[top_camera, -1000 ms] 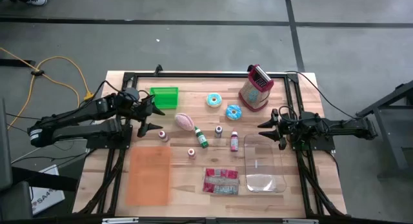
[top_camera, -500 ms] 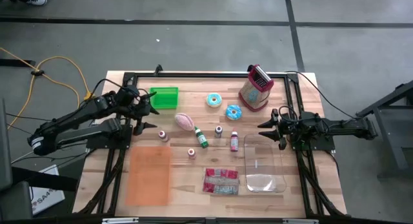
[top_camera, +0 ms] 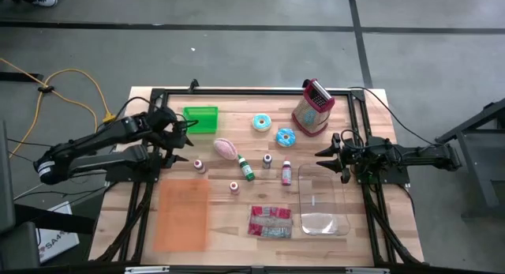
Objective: Pick & Place Food Item
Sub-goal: Put the red paint bottle into the transparent bin
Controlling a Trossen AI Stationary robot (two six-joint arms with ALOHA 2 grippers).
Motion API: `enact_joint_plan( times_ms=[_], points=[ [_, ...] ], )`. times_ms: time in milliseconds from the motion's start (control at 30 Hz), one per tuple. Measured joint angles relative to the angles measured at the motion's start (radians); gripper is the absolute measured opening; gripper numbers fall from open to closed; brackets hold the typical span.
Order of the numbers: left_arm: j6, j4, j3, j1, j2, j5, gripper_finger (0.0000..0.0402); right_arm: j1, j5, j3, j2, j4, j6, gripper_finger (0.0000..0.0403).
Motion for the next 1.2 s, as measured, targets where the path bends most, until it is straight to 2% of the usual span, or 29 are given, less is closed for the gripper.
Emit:
enact_joint_plan(
  times_ms=[667, 900, 1200],
  points=[
    [-0.027, 0.075, 0.000, -0.190, 0.194, -0.097, 0.0293, 0.000, 0.000, 0.000, 0.000, 0.000, 0.000, 0.0142],
    [-0.041, 0.133, -0.005, -0.203, 0.246, -0.069, 0.0293, 0.000, 0.000, 0.000, 0.000, 0.000, 0.000, 0.0142],
    [-0.054, 0.191, -0.047, -0.203, 0.249, -0.059, 0.0293, 0.000, 0.000, 0.000, 0.000, 0.000, 0.000, 0.0142]
  ],
)
